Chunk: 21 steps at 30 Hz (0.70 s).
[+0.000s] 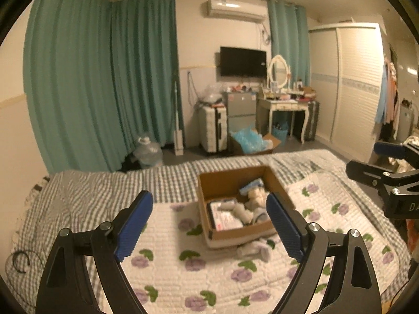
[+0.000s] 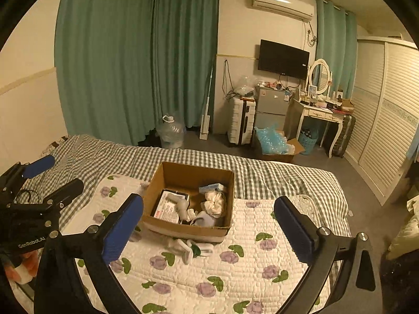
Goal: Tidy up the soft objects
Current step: 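Move both tools back toward the white pipe-cleaner figure beside the box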
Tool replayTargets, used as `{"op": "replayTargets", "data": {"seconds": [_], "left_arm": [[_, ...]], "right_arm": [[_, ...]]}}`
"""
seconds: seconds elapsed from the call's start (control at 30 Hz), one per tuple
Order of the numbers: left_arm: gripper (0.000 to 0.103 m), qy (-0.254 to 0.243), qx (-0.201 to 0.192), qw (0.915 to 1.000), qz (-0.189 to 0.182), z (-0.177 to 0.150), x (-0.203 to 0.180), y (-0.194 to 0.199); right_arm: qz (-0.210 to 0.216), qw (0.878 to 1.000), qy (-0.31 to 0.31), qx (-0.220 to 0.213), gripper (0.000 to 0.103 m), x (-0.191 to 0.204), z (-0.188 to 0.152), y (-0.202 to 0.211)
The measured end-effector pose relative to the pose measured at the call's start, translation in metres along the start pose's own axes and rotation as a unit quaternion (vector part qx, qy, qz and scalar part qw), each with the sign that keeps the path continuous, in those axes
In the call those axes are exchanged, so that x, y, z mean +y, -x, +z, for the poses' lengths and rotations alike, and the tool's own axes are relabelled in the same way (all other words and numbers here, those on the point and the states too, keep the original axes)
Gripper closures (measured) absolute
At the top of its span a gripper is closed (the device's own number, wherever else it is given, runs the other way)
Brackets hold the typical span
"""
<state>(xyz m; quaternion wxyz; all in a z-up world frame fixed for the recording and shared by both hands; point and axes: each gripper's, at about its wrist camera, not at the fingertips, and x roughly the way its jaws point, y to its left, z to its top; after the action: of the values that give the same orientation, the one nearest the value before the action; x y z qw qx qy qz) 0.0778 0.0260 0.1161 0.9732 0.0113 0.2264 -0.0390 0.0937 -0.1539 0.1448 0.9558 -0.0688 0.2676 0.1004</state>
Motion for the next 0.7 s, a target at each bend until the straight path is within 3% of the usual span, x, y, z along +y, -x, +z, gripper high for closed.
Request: {"op": "replayTargets", "data": {"seconds": [0.3, 0.7], "left_arm": [[0.013, 0.007, 0.046, 0.9988, 0.015, -0.049, 0.005, -0.034], [0.013, 0.025, 0.118, 0.9920, 0.037, -0.128, 0.022, -0.116]], "right_arm": [[0.016, 0.998, -0.005, 0.061, 0.002, 0.011, -0.044, -0.061], [0.047, 0.984, -0.013, 0.172, 0.002, 0.025, -0.133, -0.187]]}}
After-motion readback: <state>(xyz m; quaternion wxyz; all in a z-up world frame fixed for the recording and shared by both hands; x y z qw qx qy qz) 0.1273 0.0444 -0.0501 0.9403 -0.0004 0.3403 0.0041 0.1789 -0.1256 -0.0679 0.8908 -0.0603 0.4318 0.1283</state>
